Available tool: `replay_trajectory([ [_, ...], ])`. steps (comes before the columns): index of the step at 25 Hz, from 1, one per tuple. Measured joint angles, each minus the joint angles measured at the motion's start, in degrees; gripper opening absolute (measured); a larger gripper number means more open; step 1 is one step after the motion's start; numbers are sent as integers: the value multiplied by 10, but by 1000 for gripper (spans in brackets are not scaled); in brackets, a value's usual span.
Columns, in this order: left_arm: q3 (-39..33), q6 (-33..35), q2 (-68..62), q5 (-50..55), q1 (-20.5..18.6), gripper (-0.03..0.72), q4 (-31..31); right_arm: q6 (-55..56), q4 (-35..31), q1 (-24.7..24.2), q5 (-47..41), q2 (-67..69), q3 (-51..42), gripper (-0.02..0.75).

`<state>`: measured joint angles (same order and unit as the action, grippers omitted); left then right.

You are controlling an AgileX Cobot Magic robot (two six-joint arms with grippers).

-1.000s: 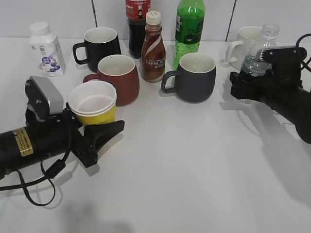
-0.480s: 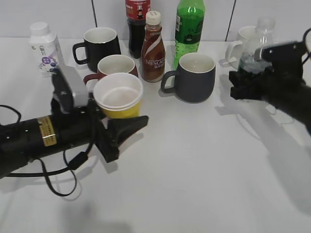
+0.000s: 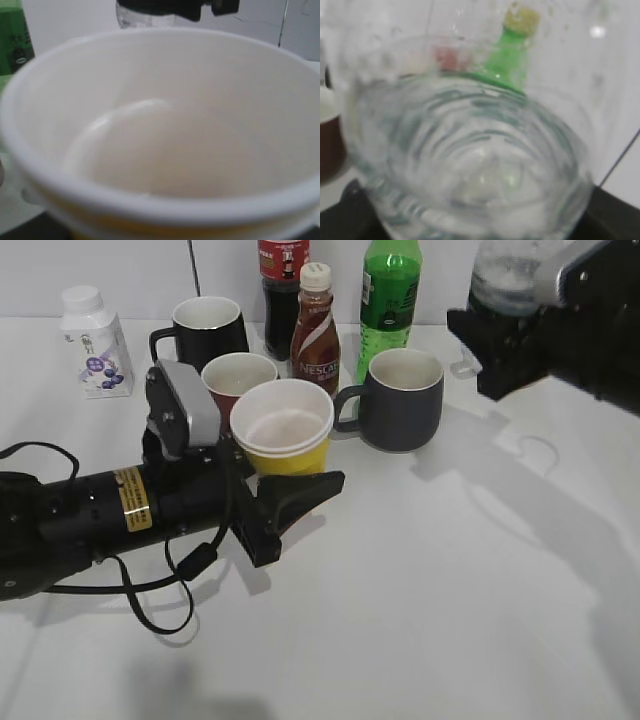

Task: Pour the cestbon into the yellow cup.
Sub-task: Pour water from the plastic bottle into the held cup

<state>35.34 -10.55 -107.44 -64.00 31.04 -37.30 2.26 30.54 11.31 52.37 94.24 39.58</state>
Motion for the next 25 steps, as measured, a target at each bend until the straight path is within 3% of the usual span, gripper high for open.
replay_trajectory([
  [14,3,-14,0,1,0,438,1,150,169,0,-83,13,160,460],
  [21,22,-17,0,12,1,438,-11,157,281,0,-85,42,169,460],
  [25,55,-21,0,60,24,438,-13,148,319,0,-84,42,169,460],
])
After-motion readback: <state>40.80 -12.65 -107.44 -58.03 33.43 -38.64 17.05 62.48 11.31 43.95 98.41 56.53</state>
